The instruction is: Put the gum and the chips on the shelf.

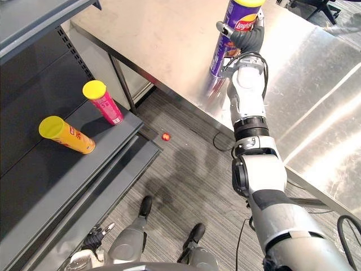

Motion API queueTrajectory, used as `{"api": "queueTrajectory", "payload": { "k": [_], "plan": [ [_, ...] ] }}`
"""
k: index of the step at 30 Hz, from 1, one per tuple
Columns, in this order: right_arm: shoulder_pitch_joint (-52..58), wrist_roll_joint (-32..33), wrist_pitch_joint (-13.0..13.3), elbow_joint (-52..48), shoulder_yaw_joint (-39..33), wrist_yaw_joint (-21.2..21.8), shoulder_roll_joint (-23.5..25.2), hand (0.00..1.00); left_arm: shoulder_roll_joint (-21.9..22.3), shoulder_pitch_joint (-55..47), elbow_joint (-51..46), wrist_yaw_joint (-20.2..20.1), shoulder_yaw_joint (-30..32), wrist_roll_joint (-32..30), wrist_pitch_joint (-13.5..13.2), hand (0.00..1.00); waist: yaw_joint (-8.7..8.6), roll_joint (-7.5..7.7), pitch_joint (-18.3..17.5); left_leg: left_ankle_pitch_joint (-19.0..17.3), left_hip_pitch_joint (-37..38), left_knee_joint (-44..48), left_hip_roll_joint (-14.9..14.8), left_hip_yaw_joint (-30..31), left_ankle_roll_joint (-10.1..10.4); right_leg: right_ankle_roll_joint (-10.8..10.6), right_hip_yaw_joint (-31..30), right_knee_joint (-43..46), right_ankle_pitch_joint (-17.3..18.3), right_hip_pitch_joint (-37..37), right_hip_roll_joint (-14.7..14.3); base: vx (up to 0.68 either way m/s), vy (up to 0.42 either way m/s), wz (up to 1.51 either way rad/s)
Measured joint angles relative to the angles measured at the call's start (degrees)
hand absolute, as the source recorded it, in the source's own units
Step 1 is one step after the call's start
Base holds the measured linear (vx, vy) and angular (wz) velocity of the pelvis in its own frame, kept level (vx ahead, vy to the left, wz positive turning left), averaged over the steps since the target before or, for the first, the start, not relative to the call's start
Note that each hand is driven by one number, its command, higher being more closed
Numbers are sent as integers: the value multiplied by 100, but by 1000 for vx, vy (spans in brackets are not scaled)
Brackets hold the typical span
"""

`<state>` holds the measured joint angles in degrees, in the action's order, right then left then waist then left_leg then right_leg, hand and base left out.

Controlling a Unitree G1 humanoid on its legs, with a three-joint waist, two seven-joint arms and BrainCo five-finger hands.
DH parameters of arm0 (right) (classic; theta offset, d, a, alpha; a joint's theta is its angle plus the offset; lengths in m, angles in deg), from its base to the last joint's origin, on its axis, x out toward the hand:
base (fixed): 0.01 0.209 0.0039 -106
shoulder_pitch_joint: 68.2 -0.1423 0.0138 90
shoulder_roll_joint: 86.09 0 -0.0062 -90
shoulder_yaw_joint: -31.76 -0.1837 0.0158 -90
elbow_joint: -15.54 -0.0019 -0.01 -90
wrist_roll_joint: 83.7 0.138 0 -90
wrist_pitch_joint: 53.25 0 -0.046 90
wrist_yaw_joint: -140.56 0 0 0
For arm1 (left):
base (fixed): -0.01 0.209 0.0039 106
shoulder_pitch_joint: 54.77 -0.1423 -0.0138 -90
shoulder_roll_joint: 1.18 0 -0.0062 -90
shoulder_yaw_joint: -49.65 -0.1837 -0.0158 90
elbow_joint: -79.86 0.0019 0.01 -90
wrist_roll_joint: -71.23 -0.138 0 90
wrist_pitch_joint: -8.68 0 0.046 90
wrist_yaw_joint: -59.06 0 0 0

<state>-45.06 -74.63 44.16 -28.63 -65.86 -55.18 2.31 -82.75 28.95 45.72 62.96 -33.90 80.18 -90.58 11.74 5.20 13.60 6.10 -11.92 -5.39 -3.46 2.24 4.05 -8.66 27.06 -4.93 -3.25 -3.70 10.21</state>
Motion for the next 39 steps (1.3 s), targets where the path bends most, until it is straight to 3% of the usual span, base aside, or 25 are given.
{"api": "queueTrajectory", "payload": {
  "k": [8, 13, 21, 23, 26, 30, 33, 39],
  "plan": [
    [22, -4, 13, -17, 39, 60, -3, 100, -2, 1, 2, 18, -28, -1, -7, 0, 2, -12, 8, -1, 14, 1, -5, -33, 0, 2, -14, 0, 1, 1, 0, 5, 4, -1],
    [455, -17, 12, -558, 213, 195, 7, 100, 5, 2, 2, 24, -27, -7, -8, 0, 31, -12, 8, -5, 113, 1, -16, -158, 2, 3, -121, 21, 2, 27, 13, 9, 16, -11],
    [2823, -12, 61, -3602, 398, 424, 296, 100, 67, -36, 41, 0, 244, -68, 93, 0, -109, 1, -12, -134, 542, -1, -76, -628, 0, 7, -572, 111, 6, 125, 26, 2, 13, -29],
    [3401, 41, 145, -4379, 322, 566, 293, 100, 55, -94, 83, -18, 310, -153, 124, 0, -331, 12, -33, -151, 654, -1, -87, -673, 7, 6, -608, 106, 8, 211, 19, -2, 2, -18],
    [4196, 73, 321, -5307, -10, 749, 292, 100, 55, -164, 123, -38, 433, -308, 141, 0, -417, 64, -209, -191, 752, -1, -129, -833, 33, 7, -803, 95, 8, 201, -18, 14, -6, -31],
    [5233, 410, 586, -6133, -510, 997, 288, 100, 25, -383, 186, -92, 479, -367, 199, 0, -717, 87, -624, -282, 967, -1, -171, -1030, 59, 7, -1015, 71, 8, 290, -53, 24, -12, -29],
    [5974, 492, 714, -6522, -954, 1133, 292, 100, 20, -412, 335, -174, 518, -390, 197, 0, -745, 82, -818, -349, 1125, -2, -216, -1267, 90, 15, -1222, 74, 2, 300, -88, -12, -12, -39],
    [7080, 503, 764, -6584, -1438, 1332, 607, 100, 21, -535, 485, -251, 528, -499, 199, 0, -1014, -8, -987, -430, 1332, -28, -241, -1571, 135, 44, -1556, 106, 14, 280, -108, -31, -5, -29]
  ]
}}
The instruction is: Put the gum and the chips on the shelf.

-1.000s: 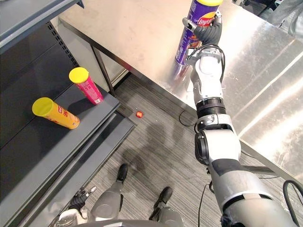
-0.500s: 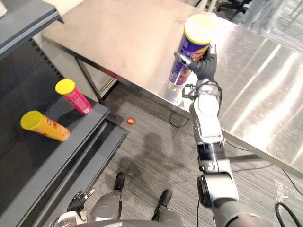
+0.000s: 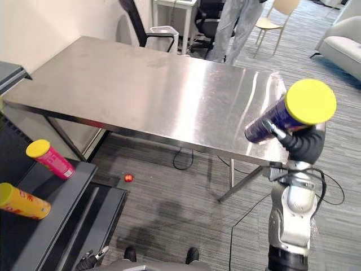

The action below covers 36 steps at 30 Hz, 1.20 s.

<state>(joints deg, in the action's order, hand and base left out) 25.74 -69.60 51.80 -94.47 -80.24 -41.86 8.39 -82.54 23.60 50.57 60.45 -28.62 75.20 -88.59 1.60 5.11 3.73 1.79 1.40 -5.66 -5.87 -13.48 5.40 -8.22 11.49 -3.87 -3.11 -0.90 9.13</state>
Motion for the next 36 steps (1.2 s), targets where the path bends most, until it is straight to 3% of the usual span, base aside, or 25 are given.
{"api": "queueTrajectory", "payload": {
  "k": [5, 13, 18, 21, 23, 25, 27, 28, 29, 31, 33, 34, 35, 36],
  "plan": [
    [367, -1, -24, 59, -295, -16, 290, 100, 49, -89, 41, -52, 1, -32, -1, 0, -61, -105, -110, -81, 192, -3, -2, -246, 13, 12, -258, 6, -17, 13, -10, -8, 1, -27],
    [429, -4, -24, 122, -347, -90, 555, 100, 43, -153, 35, -84, -5, -20, 3, 0, -143, -103, -161, -174, 274, 131, 9, -313, -8, 39, -347, 294, 76, -14, 12, 18, 6, -5],
    [524, 14, -75, 278, -12, -73, 785, 100, 54, -141, 17, -176, 2, 122, 34, 0, -152, -167, 30, -1007, -338, 1719, -185, 84, -8, 53, -94, 1583, 860, -226, 171, -19, -10, 30],
    [501, 144, -83, 280, 378, -32, 811, 100, 83, -139, -42, -191, 111, 264, 38, 0, -124, -182, 145, -1119, -722, 2157, -242, 528, 28, 121, 299, 1955, 1116, -290, 198, -39, -61, 71],
    [361, 214, -84, 310, 630, -4, 815, 100, 100, -134, -97, -200, 214, 269, 42, 0, -96, -233, 271, -982, -984, 2180, -257, 920, 89, 189, 693, 2014, 1165, -293, 172, -38, -132, 109],
    [-10, 239, -76, 410, 832, -5, 803, 100, 139, -89, -208, -193, 217, 268, 43, 0, 20, -288, 429, -505, -1208, 1781, -196, 1446, 170, 329, 1293, 2128, 1250, -374, 179, -71, -169, 134],
    [-318, 230, -78, 564, 855, -29, 788, 100, 226, -91, -266, -176, 242, 263, 40, 0, 149, -393, 500, 25, -1274, 1235, -165, 1495, 148, 484, 1693, 2243, 1343, -432, 204, -178, -192, 208],
    [-626, 215, -83, 747, 630, -235, 613, 100, 398, 6, -141, -165, 375, 301, 51, 0, 181, -618, 671, -330, -1430, 1146, -715, -839, -892, 699, 3218, 1827, 1343, -80, 472, -272, -273, 343],
    [-671, 215, -110, 762, 626, -243, 581, 100, 474, -143, -117, -166, 404, 404, 87, 0, 181, -634, 678, -239, -1330, 1605, -774, -1336, -782, 698, 3387, 1776, 1366, -59, 561, -260, -268, 327],
    [-673, 214, -93, 728, 636, -235, 577, 100, 548, -326, -123, -166, 415, 444, 118, 0, 190, -808, 677, -25, -915, 1571, -825, -1425, -627, 641, 3526, 1746, 1327, -74, 484, -68, -60, 59],
    [-661, 214, -94, 744, 561, -277, 624, 100, 596, -403, -157, -169, 445, 447, 124, 0, 206, -931, 626, 105, -765, 1365, -894, -1734, -525, 734, 3918, 1898, 1339, -155, 479, -66, 14, 65],
    [-661, 213, -95, 744, 405, -332, 696, 100, 599, -355, -193, -180, 457, 447, 106, 0, 135, -938, 571, 524, -793, 873, -731, -1782, -402, 740, 4210, 1861, 1332, -155, 533, -84, 15, 145],
    [-648, 201, -97, 745, 222, -362, 816, 100, 599, -201, -185, -206, 636, 467, 87, 0, 4, -822, 590, 284, -811, 1148, -633, -1813, -524, 709, 4594, 1749, 1261, -59, 602, -102, 17, 165],
    [-595, 177, -106, 744, 233, -368, 826, 100, 615, -190, -152, -215, 747, 477, 112, 0, 17, -839, 574, -25, -744, 1409, -699, -1962, -343, 712, 4838, 1830, 1246, 71, 619, -43, 45, 142]
  ]
}}
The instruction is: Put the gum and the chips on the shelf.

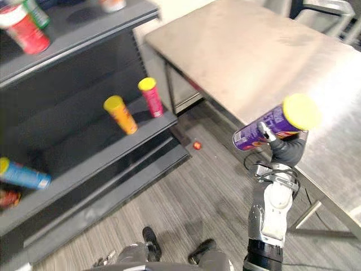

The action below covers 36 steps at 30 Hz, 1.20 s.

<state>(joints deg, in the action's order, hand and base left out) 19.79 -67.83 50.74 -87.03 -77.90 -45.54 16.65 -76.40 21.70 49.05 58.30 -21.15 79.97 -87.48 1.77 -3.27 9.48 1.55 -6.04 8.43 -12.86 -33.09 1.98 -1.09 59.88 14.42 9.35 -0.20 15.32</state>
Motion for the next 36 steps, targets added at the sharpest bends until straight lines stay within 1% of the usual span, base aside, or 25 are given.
{"api": "queueTrajectory", "payload": {
  "k": [1, 2, 3, 5, 7, 9, 10, 11, 12, 13, 14, 16, 19, 23, 26, 28, 29, 30, 31, 32, 33, 34, 35, 36],
  "plan": [
    [10, -12, -2, 1, 10, 16, -10, 100, 10, -9, 25, -13, 19, 0, 8, 0, 1, -2, -2, -25, 52, -115, 0, 12, 37, 0, 112, 23, 0, 59, 1, -77, 105, 105],
    [9, -18, -2, 0, 18, 21, -5, 100, 14, 0, 59, -17, 28, -4, 10, 0, 5, -75, -49, -46, 44, -233, 37, -5, 63, -2, 298, 94, 0, 137, 35, -91, 156, 88],
    [20, -21, -1, -4, 31, 27, -10, 100, 6, 13, 99, -16, 32, -6, 10, 0, 4, -63, -52, -49, 18, -295, 88, -4, 63, -28, 414, 132, -8, 180, 66, -114, 190, 95],
    [28, -29, -3, -1, 124, 46, 12, 100, -14, 32, 212, -11, 56, -7, 15, 0, 38, -11, -52, -37, -10, -530, 243, 88, 3, -87, 520, 211, -14, 160, 181, -85, 144, 63],
    [126, -70, -14, 2, 272, 50, 44, 100, -28, 25, 314, 36, 103, -10, 51, 0, 49, 35, -56, -58, -64, -695, 448, 194, -120, -172, 616, 323, -70, 139, 379, -105, 181, 41],
    [168, -228, -70, 3, 275, 48, 101, 100, -42, 25, 383, 62, 107, -17, 53, 0, 50, 61, -51, -99, -55, -665, 530, 179, -183, -198, 618, 423, -88, 146, 519, -46, 140, 10],
    [207, -241, -100, 15, 278, 44, 111, 100, -69, 32, 405, 61, 106, -17, 53, 0, 44, 105, -33, -174, -73, -544, 555, 137, -243, -208, 590, 514, -96, 145, 624, -42, 139, -14],
    [214, -268, -121, 71, 284, 33, 114, 100, -113, 36, 407, 61, 105, -15, 52, 0, 43, 172, 6, -277, -87, -403, 556, 62, -259, -210, 535, 598, -97, 146, 712, -54, 146, -20],
    [214, -304, -128, 112, 285, 27, 116, 100, -140, 37, 409, 61, 105, -14, 51, 0, 35, 207, 14, -317, -83, -347, 555, 42, -268, -213, 489, 621, -98, 141, 712, -47, 111, -26],
    [220, -463, -136, 260, 288, 0, 125, 100, -223, 38, 405, 61, 106, -15, 48, 0, 2, 317, 11, -369, -75, -267, 549, -14, -281, -241, 385, 596, -133, 126, 715, -37, 88, -17],
    [222, -465, -136, 273, 302, -3, 131, 100, -236, 41, 401, 62, 106, -15, 48, 0, 3, 337, 11, -369, -74, -269, 547, -35, -281, -245, 367, 578, -145, 116, 710, -29, 79, -27],
    [231, -470, -138, 289, 410, -26, 155, 100, -295, 61, 386, 65, 111, -49, 40, 0, -5, 453, 3, -337, -89, -381, 547, -108, -277, -224, 240, 429, -244, -16, 610, -31, 59, -27],
    [300, -478, -139, 290, 444, -15, 156, 100, -276, 98, 343, 62, 111, -109, 20, 0, 13, 474, -10, -224, -67, -606, 602, -94, -271, -221, 240, 252, -355, -34, 510, -6, 28, -1],
    [308, -481, -154, 293, 474, 35, 157, 100, -272, 94, 285, 51, 174, -104, 9, 0, 79, 492, -23, 57, 48, -1047, 723, -59, -260, -213, 254, 223, -393, -56, 471, 25, 6, 7],
    [301, -482, -154, 315, 546, 45, 156, 100, -262, 96, 217, 38, 201, -92, 7, 0, 73, 516, -35, 188, 41, -1159, 757, 79, -309, -214, 253, 220, -393, -35, 443, 52, -25, 23],
    [215, -484, -160, 499, 656, 48, 155, 100, -259, 89, 180, 34, 209, -75, 7, 0, 107, 554, -36, 191, 73, -1102, 756, 100, -313, -217, 252, 219, -396, 24, 449, 73, -25, 20],
    [175, -485, -170, 587, 708, 52, 155, 100, -256, 87, 179, 32, 210, -44, 8, 0, 157, 569, -34, 164, 102, -1064, 755, 108, -322, -226, 252, 217, -401, 70, 455, 18, -23, 10],
    [153, -509, -190, 674, 839, 82, 154, 100, -255, 88, 164, 27, 209, 9, 6, 0, 218, 586, -35, 90, 123, -1005, 758, 157, -323, -262, 252, 218, -424, 179, 472, -3, -16, 15],
    [154, -575, -205, 675, 911, 105, 154, 100, -254, 88, 162, 24, 208, 10, 4, 0, 228, 585, -35, 32, 128, -1000, 765, 222, -309, -266, 252, 250, -428, 220, 493, -17, 5, 31],
    [153, -704, -204, 674, 1026, 153, 145, 100, -256, 87, 163, 22, 208, 11, 0, 0, 236, 590, -39, -48, 134, -979, 781, 310, -338, -264, 248, 431, -448, 262, 591, 20, 34, 47],
    [155, -706, -206, 674, 1166, 172, 125, 100, -254, 88, 171, 18, 204, 10, 0, 0, 237, 570, -43, -55, 133, -992, 783, 448, -349, -170, 161, 804, -544, 242, 741, 47, 75, 80],
    [172, -714, -212, 674, 1242, 175, 122, 100, -298, 87, 172, 24, 204, 10, 0, 0, 220, 569, -40, -57, 136, -985, 779, 720, -369, 136, -434, 1373, -762, 78, 904, 116, 115, 108],
    [185, -729, -211, 668, 1335, 205, 122, 100, -397, 74, 169, 35, 115, 9, 0, 0, 186, 594, -40, -79, 162, -896, 769, 1035, -405, 580, -1826, 1958, -1114, -361, 879, 130, 99, 105],
    [202, -766, -210, 668, 1364, 236, 132, 100, -406, 73, 169, 38, 84, 9, 2, 0, 176, 553, -13, -90, 161, -862, 767, 1171, -423, 482, -2457, 2071, -1013, -553, 767, 154, 54, 112]
  ]
}}
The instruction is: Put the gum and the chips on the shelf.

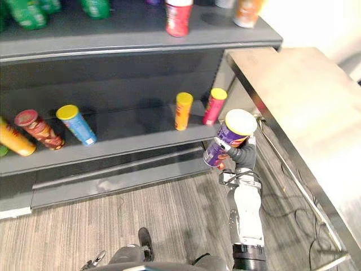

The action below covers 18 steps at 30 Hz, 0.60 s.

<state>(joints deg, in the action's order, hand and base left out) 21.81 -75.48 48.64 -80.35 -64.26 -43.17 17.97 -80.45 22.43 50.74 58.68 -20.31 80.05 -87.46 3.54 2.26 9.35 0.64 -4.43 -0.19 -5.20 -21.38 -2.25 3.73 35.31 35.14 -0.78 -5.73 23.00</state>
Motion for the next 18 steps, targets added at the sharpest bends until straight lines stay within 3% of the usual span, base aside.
{"api": "queueTrajectory", "payload": {
  "k": [1, 2, 4, 8, 10, 11, 13, 15, 18],
  "plan": [
    [34, -132, 1, -5, 73, 97, 12, 100, -60, 11, -8, 10, -47, 0, -2, 0, -44, 26, 9, -34, -9, 50, -6, 290, -35, -388, -1030, -34, 453, -126, -361, 116, 10, 110],
    [61, -142, 1, -20, 170, 157, 22, 100, -123, 14, -7, 10, -63, -1, -2, 0, -92, 62, 1, -47, 7, 76, 50, 513, -49, -530, -1580, -185, 740, -163, -563, 103, 3, 112],
    [74, -140, 3, -101, 300, 186, 45, 100, -144, 66, -3, 8, -68, -2, -3, 0, -134, 114, 31, -100, 1, 186, 200, 818, -75, -650, -1914, -573, 919, -215, -626, 97, -14, 98],
    [152, -117, 2, -249, 440, 216, 83, 100, -164, 148, 18, -1, -181, 2, -15, 0, -121, 97, 105, -312, -55, 609, 294, 1287, 53, -822, -2555, -1359, 831, -304, -780, 78, -67, 73],
    [191, -40, 3, -364, 508, 310, 85, 100, -215, 141, 14, -2, -171, 7, -19, 0, -107, 301, 105, -404, -100, 774, 447, 1525, 184, -1172, -2625, -1854, 611, -188, -700, 65, -241, 72],
    [195, -35, 4, -399, 533, 312, 86, 100, -239, 134, 14, -3, -170, 8, -20, 0, -96, 377, 87, -424, -129, 809, 491, 1558, 220, -1171, -2610, -2001, 611, -148, -685, 82, -368, 65],
    [179, 143, 18, -436, 550, 363, 42, 100, -126, 100, 1, -22, -165, 159, -23, 0, -60, 279, 71, -417, -164, 831, 235, 1583, 448, -1241, -2491, -2205, 637, -34, -930, 83, -300, 33],
    [226, 334, 20, -440, 559, 413, 59, 100, 59, 39, 19, -54, -114, 228, -1, 0, -39, 61, 22, -260, -239, 598, -91, 1761, 707, -1087, -2200, -2473, 576, 25, -1289, 123, -311, 22],
    [275, 376, 19, -433, 512, 410, 53, 100, 66, 20, 21, -54, -79, 226, 14, 0, -122, 32, 15, 109, -109, 86, -348, 1926, 888, -914, -1853, -2631, 522, 112, -1550, 142, -204, 38]
  ]
}}
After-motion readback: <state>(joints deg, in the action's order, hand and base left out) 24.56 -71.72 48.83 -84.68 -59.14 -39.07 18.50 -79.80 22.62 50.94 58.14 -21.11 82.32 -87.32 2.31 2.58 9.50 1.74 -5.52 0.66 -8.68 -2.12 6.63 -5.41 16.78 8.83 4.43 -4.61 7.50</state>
